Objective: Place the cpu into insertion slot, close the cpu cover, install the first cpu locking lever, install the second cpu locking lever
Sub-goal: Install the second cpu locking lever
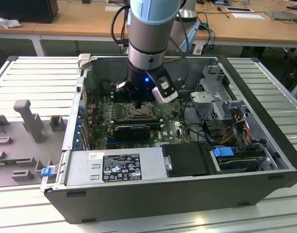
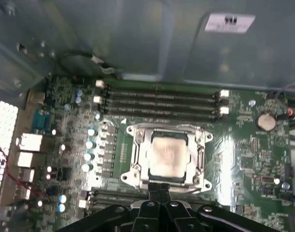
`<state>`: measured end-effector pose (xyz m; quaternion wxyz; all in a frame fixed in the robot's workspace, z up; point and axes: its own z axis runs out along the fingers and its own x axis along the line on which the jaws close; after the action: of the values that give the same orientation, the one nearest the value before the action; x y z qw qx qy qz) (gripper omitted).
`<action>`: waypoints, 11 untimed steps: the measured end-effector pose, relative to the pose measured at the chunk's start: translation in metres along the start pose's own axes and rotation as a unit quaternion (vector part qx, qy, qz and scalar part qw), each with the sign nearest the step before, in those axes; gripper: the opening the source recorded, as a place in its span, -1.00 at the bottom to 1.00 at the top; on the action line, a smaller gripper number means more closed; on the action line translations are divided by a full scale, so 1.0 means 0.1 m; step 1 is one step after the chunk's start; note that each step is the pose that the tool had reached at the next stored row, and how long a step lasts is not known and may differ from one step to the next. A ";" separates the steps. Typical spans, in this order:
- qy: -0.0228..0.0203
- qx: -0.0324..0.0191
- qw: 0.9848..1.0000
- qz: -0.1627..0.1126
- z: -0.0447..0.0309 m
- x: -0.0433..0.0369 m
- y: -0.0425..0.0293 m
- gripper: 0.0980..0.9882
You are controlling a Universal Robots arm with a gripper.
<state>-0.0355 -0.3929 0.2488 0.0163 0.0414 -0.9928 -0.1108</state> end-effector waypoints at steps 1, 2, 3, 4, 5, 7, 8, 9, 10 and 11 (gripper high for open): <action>0.000 0.000 1.000 0.000 0.012 0.002 -0.029 -0.98; 0.000 0.000 1.000 0.000 0.037 0.003 -0.062 -0.98; 0.000 -0.001 1.000 0.000 0.054 0.023 -0.067 -0.98; 0.000 -0.001 1.000 0.000 0.061 0.052 -0.068 -0.98; 0.000 -0.003 1.000 -0.001 0.079 0.116 -0.066 -0.98; 0.000 -0.004 1.000 -0.002 0.118 0.147 -0.073 -0.98; 0.000 -0.004 1.000 -0.002 0.139 0.149 -0.077 -0.98; 0.000 -0.004 1.000 -0.002 0.157 0.152 -0.082 -0.98; 0.000 -0.004 1.000 -0.002 0.179 0.155 -0.086 -0.98; 0.000 -0.004 1.000 -0.002 0.199 0.158 -0.090 -0.98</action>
<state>-0.0514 -0.3987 0.2277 0.0163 0.0429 -0.9923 -0.1146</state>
